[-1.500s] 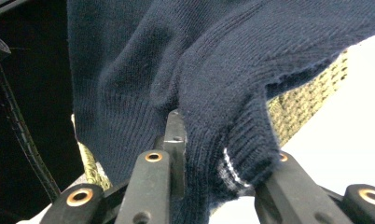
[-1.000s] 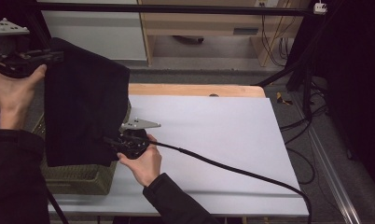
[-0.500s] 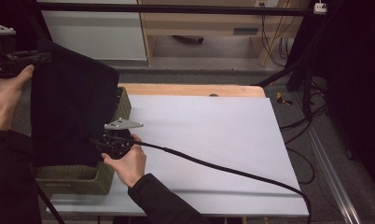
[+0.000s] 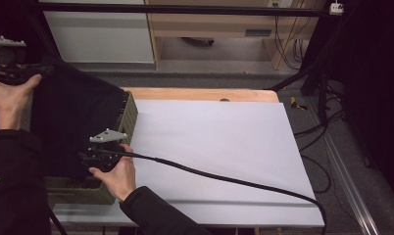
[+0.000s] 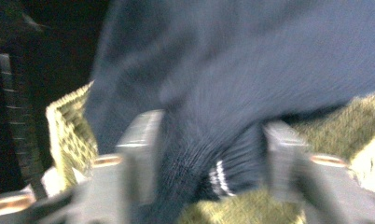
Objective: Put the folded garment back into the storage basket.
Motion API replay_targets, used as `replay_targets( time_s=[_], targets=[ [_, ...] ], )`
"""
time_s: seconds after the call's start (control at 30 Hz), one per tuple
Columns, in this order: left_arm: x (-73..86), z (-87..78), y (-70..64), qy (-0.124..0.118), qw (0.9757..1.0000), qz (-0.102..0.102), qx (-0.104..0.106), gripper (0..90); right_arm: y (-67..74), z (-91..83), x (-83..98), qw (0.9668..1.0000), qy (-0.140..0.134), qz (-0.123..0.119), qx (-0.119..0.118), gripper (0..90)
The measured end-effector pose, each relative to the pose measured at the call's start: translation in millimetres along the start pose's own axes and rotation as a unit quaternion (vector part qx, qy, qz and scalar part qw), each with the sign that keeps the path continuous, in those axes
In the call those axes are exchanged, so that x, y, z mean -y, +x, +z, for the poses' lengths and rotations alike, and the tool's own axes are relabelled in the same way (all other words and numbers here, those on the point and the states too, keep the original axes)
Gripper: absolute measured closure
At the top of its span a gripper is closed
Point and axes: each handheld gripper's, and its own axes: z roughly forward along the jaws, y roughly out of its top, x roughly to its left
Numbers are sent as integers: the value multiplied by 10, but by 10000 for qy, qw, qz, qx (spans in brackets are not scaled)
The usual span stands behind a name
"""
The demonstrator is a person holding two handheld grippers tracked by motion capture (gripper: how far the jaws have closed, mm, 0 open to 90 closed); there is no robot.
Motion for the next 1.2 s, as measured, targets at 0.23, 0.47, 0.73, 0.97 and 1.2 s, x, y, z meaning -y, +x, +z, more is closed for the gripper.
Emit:
replay_targets(
  time_s=[0.23, 0.47, 0.73, 0.97, 1.2],
  targets=[
    [418, 161, -9, 43, 9978, -444, 481, 423, -217, -225, 75, 9990, 72, -445, 38, 190],
    [668, 154, -171, 215, 9949, -367, 910, 231, -391, -561, 120, 9973, 8, -733, 100, 143],
    [858, 130, -379, 235, 9932, -235, 1113, 54, -616, -811, 231, 9969, 266, -736, -35, 108],
    [972, 23, -549, 95, 9914, -149, 1298, 0, -767, -998, 274, 9939, 567, -942, 80, 77],
    [1047, -35, -718, 60, 9881, -60, 1537, 0, -926, -1217, 329, 9915, 761, -1028, 250, 66]
  ],
)
